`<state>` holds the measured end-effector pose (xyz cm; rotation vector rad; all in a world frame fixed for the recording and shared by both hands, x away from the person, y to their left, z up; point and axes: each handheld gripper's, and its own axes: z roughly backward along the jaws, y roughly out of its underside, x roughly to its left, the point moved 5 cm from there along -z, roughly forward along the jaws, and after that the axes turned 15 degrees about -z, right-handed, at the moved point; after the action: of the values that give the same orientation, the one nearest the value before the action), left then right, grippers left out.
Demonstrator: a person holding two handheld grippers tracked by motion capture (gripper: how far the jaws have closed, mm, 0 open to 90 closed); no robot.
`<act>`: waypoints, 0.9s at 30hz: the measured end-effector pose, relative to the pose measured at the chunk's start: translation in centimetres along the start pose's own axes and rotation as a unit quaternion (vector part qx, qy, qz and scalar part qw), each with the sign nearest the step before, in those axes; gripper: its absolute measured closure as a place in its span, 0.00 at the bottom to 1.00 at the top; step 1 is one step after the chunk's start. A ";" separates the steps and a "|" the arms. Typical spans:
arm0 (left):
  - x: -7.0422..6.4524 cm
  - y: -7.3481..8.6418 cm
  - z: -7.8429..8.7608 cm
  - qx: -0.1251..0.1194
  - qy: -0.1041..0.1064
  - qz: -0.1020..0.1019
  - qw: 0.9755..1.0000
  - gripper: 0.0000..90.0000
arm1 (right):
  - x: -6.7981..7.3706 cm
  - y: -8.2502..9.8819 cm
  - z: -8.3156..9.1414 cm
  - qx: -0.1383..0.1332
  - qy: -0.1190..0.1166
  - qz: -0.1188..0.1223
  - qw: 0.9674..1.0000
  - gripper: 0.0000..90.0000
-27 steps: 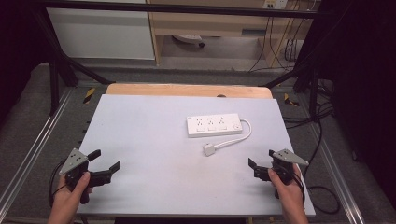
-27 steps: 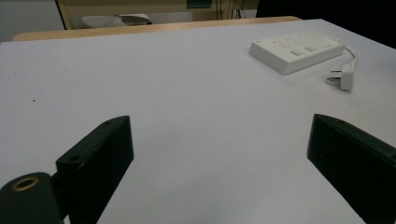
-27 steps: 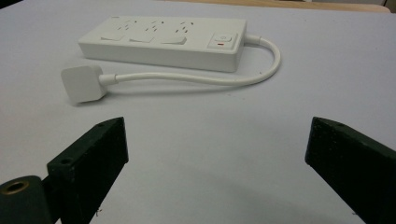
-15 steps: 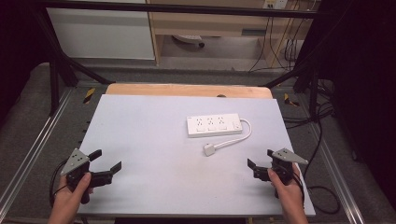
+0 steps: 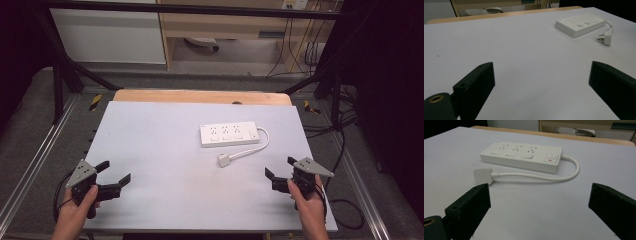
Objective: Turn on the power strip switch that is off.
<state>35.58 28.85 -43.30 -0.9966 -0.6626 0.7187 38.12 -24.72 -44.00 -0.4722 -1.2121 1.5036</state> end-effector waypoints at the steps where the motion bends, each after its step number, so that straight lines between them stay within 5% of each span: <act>1: 0.0 0.0 0.0 0.001 0.001 -0.001 1.000 0.07 | 0.2 -0.1 0.1 -0.002 0.008 0.007 1.000 0.05; 12: -0.1 0.2 -0.1 0.005 0.002 -0.002 1.000 0.07 | 1.4 -1.0 0.5 -0.002 0.009 0.002 1.000 0.04; 27: -0.5 0.3 -0.4 0.015 0.009 -0.007 1.000 0.06 | 3.2 -3.3 0.1 -0.001 -0.022 0.012 1.000 0.05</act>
<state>35.50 28.40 -43.83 -0.9689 -0.6411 0.7046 38.63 -22.32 -40.12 -0.4583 -1.2469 1.5393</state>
